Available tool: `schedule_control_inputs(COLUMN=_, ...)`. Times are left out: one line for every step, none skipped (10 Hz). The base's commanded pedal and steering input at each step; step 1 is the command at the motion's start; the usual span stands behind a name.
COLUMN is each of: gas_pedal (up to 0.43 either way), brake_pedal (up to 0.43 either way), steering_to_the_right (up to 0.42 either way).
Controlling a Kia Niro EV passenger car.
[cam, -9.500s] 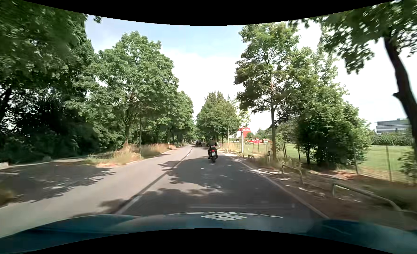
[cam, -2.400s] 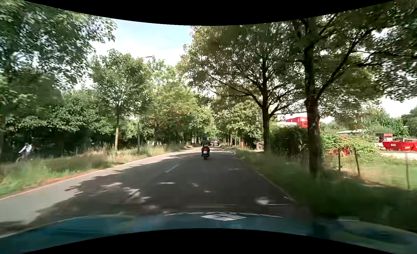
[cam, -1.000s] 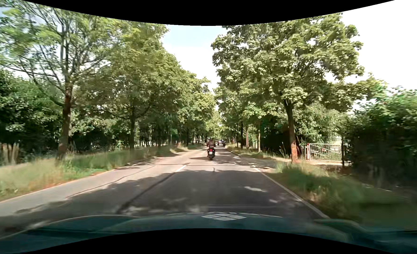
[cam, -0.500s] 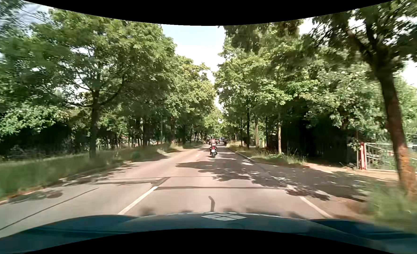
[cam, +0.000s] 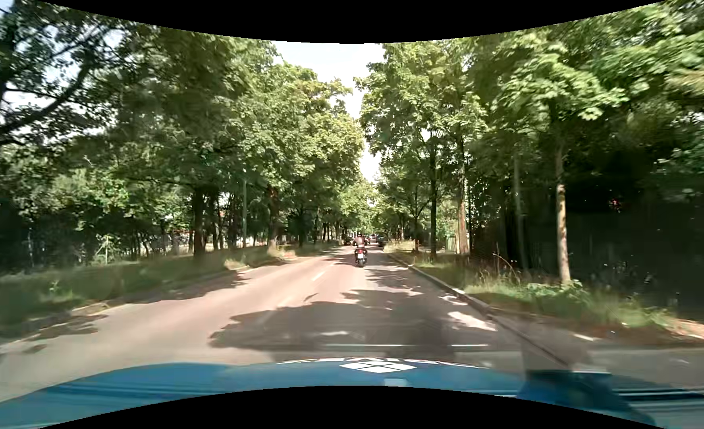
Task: Follow the waypoints while adhering to traffic rules and regulations
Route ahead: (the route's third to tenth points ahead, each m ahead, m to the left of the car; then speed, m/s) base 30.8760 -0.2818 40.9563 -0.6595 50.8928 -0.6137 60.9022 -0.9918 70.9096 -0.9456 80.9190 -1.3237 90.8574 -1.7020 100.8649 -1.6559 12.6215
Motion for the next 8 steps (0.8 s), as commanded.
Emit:
schedule_control_inputs(gas_pedal=0.020, brake_pedal=0.000, steering_to_the_right=0.000)
schedule_control_inputs(gas_pedal=0.020, brake_pedal=0.000, steering_to_the_right=0.000)
schedule_control_inputs(gas_pedal=0.020, brake_pedal=0.000, steering_to_the_right=0.000)
schedule_control_inputs(gas_pedal=0.020, brake_pedal=0.000, steering_to_the_right=0.000)
schedule_control_inputs(gas_pedal=0.020, brake_pedal=0.000, steering_to_the_right=0.000)
schedule_control_inputs(gas_pedal=0.020, brake_pedal=0.000, steering_to_the_right=0.000)
schedule_control_inputs(gas_pedal=0.020, brake_pedal=0.000, steering_to_the_right=0.000)
schedule_control_inputs(gas_pedal=0.008, brake_pedal=0.000, steering_to_the_right=0.000)
